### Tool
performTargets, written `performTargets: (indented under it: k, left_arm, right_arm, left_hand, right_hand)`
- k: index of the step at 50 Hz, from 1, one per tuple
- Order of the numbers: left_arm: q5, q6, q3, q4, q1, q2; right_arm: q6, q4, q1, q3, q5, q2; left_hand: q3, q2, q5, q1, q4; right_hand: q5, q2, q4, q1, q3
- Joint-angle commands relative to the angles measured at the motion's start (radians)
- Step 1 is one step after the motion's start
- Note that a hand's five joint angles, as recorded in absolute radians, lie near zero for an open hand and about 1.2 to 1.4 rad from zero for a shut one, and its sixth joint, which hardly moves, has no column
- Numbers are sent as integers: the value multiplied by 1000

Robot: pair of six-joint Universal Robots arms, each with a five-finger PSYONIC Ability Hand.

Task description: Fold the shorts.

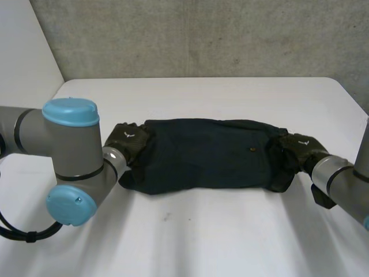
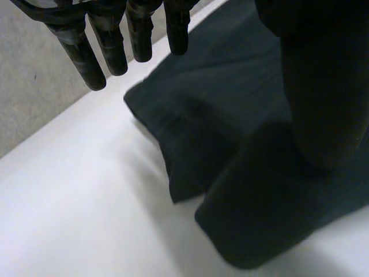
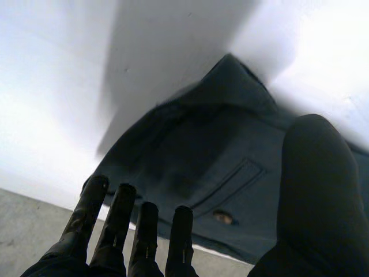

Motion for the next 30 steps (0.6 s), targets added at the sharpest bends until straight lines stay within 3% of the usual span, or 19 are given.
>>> performTargets:
  k: [1, 6, 12, 18, 23, 30]
  left_arm:
    - [-2, 1, 1, 24, 42, -56]
    - [-4, 7, 5, 41, 44, -76]
    - [-2, 7, -2, 42, 44, -76]
    - [-4, -3, -5, 32, 44, 11]
    - [-2, -8, -31, 32, 44, 115]
    - [6, -37, -80, 32, 47, 247]
  right_arm:
    - [18, -109, 5, 33, 34, 67]
    - [5, -147, 10, 24, 94, 100]
    - [-31, -155, 2, 6, 122, 138]
    - [-67, -146, -36, 10, 117, 101]
    - [-272, -138, -78, 29, 114, -3]
    - [-596, -101, -135, 6, 126, -42]
  left_hand:
    - [1, 13, -7, 21, 11]
    - [-2, 10, -10, 18, 8]
    - [-2, 10, -10, 18, 8]
    - [-8, 4, -16, 12, 2]
    - [-16, -5, -25, 3, -7]
    - [-19, -8, -28, 0, -10]
  right_hand:
    - [95, 99, 90, 143, 87]
    - [259, 263, 254, 306, 251]
    - [1021, 1024, 1015, 1068, 1012]
    - [1022, 1026, 1017, 1069, 1013]
    - [1022, 1026, 1017, 1069, 1013]
    - [1022, 1026, 1017, 1069, 1013]
